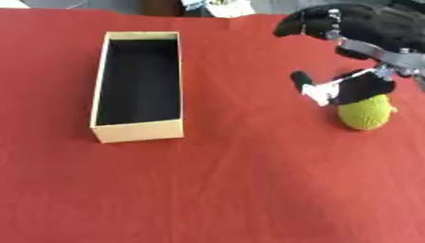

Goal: Pick up objects on the table and place them in the box.

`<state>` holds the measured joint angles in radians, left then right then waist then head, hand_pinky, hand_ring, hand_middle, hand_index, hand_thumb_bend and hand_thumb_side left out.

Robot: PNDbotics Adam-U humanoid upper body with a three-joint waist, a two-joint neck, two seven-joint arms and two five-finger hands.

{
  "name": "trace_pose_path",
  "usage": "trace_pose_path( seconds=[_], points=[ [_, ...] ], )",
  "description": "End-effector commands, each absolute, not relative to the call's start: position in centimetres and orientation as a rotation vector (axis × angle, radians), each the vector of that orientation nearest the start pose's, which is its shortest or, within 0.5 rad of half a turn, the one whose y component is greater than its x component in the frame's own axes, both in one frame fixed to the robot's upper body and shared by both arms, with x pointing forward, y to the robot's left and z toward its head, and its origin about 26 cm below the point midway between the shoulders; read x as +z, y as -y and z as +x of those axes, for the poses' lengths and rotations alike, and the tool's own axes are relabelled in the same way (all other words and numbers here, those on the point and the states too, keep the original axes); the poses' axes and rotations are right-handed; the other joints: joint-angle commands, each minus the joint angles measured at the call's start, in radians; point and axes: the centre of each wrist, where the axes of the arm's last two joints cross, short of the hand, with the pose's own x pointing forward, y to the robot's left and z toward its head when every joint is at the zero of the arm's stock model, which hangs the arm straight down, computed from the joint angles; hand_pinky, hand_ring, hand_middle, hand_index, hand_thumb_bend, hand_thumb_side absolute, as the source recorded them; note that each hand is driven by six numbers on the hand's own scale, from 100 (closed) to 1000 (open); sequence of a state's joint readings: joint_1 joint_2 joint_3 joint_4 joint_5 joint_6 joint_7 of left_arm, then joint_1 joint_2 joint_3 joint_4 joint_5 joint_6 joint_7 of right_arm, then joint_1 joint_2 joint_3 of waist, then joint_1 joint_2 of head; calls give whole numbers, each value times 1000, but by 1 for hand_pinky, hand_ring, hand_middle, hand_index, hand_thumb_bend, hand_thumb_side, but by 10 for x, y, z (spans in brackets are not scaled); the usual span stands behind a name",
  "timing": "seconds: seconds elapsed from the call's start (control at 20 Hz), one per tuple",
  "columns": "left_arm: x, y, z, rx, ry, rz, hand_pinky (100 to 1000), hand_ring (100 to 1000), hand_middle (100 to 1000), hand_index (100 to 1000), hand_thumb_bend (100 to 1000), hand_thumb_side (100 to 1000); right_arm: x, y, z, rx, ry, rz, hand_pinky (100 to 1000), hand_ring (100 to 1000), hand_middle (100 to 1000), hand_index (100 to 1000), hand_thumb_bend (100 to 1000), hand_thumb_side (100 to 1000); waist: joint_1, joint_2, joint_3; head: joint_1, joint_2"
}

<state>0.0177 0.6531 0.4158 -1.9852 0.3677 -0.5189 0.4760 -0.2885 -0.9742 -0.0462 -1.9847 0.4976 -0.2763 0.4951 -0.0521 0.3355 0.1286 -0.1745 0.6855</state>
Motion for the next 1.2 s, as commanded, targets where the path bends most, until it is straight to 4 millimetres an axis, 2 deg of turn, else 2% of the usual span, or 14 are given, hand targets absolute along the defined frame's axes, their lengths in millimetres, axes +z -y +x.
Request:
trace_pose_path(
  seconds=[0.05,0.1,0.15,0.2,0.25,0.3,0.35,0.65,0.7,0.95,1.2],
  points=[
    [225,-420,235,-311,-3423,-776,561,607,676,681,155,690,298,349,278,-2521,-2197,1406,940,936,877,954,100,418,3,-21,-1,5,6],
    [225,-420,235,-311,-3425,-777,560,607,677,681,155,690,296,350,277,-2529,-2198,1418,956,936,864,956,157,289,3,-21,-3,7,5],
    [225,-420,235,-310,-3429,-779,560,607,677,681,155,690,291,354,276,-2553,-2197,1468,956,936,864,956,157,289,2,-21,-7,10,4],
    [224,-420,235,-308,-3433,-780,560,607,677,680,154,690,286,357,275,-2568,-2193,1523,956,919,854,967,225,260,2,-21,-10,11,2],
    [224,-419,235,-306,-3435,-780,560,607,677,680,154,690,283,359,274,-2576,-2185,1570,956,919,854,967,225,260,2,-21,-10,10,2],
    [224,-419,235,-307,-3436,-780,560,607,677,680,155,690,279,360,273,-2585,-2175,1619,954,913,859,995,283,228,2,-21,-11,11,0],
    [224,-419,235,-308,-3437,-780,560,607,677,680,154,690,276,362,273,-2592,-2166,1668,948,904,855,1000,302,206,2,-20,-11,10,-1],
    [222,-418,236,-307,-3450,-775,559,607,678,679,153,690,258,370,275,-2623,-2168,1861,945,896,850,1000,315,246,3,-18,-10,8,-4],
    [222,-418,236,-307,-3451,-774,558,607,678,679,153,690,254,372,276,-2644,-2157,1889,948,897,851,1000,315,286,4,-18,-9,8,-4],
    [221,-418,236,-306,-3460,-769,558,607,679,678,152,689,240,387,285,-2716,-2126,1986,952,905,864,1000,319,312,5,-16,-7,6,-5],
    [219,-417,236,-308,-3470,-771,557,607,680,678,151,689,231,405,292,-2774,-2096,2103,959,908,861,1000,366,293,5,-15,-7,7,-6]
  ],
)
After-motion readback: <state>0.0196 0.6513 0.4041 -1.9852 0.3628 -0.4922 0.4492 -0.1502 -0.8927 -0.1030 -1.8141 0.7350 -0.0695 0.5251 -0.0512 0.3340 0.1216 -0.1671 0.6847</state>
